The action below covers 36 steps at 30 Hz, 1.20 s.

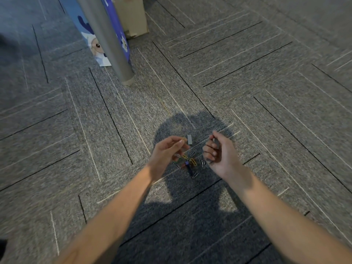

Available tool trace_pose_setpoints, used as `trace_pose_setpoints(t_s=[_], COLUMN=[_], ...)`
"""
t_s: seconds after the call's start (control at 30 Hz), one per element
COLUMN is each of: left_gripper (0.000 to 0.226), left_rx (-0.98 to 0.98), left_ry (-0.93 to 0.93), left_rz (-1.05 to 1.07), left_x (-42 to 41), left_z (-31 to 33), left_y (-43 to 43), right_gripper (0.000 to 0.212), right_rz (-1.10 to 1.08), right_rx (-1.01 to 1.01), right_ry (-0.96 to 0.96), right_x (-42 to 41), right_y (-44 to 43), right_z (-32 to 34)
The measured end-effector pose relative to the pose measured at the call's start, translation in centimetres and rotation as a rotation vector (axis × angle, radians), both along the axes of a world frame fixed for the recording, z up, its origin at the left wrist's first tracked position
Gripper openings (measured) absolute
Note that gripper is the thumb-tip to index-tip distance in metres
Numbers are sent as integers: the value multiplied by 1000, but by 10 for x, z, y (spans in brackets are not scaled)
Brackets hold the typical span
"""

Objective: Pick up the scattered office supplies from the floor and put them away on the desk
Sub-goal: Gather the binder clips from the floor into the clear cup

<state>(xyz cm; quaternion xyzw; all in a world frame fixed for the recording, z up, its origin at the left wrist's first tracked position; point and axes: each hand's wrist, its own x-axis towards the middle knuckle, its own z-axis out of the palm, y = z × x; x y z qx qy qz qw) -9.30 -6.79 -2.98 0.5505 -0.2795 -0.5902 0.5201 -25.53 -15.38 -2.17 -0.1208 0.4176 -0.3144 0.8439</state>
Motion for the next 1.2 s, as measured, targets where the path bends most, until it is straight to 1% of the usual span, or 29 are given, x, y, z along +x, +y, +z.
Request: trace_pose_setpoints(t_s=[0.13, 0.27, 0.33, 0.4, 0.43, 0.5, 0.57, 0.63, 0.7, 0.73, 0.83, 0.93, 1.0, 1.1, 1.17, 1.2], left_gripper=[24, 21, 10, 17, 20, 18, 13, 29, 41, 42, 37, 24, 21, 12, 23, 29], left_rx=[49, 32, 11, 23, 28, -9, -46, -31, 5, 25, 66, 148, 190, 132, 94, 63], left_ry=[86, 274, 324, 362, 421, 579, 652, 650, 520, 396, 24, -218, -508, -971, -1239, -1337], left_rz=[37, 118, 125, 156, 188, 273, 342, 356, 333, 304, 135, -16, -143, -409, -586, -645], left_x=[4, 8, 9, 7, 7, 6, 6, 8, 10, 12, 17, 22, 21, 23, 27, 28], left_z=[-4, -9, -11, -8, -6, -3, 1, 1, -2, -6, -19, -24, -22, -19, -17, -18], left_y=[-1, -1, -3, -4, -5, -7, -8, -9, -10, -9, -5, -2, -1, 10, 18, 20], right_gripper=[24, 24, 24, 23, 23, 23, 22, 23, 24, 25, 32, 37, 37, 35, 35, 34], right_rz=[10, 14, 19, 22, 20, 19, 23, 26, 28, 37, 102, 119, 94, 83, 90, 90], right_rx=[-4, -8, -16, -24, -24, -31, -37, -37, -32, -29, -22, -6, 22, 36, 31, 33], right_ry=[-1, -7, -4, 1, 4, 3, 3, 11, 23, 35, 107, 115, 85, 37, 31, 34], right_x=[0, -2, -2, -2, -2, -1, -1, -1, -1, -1, -1, -1, -2, -2, -3, -2], right_y=[-2, -3, -3, -2, -1, -1, 0, 0, 0, -1, -3, -4, -5, -3, -2, -1], right_z=[2, 4, 5, 5, 5, 5, 5, 4, 3, 3, 0, -3, -6, -8, -9, -9])
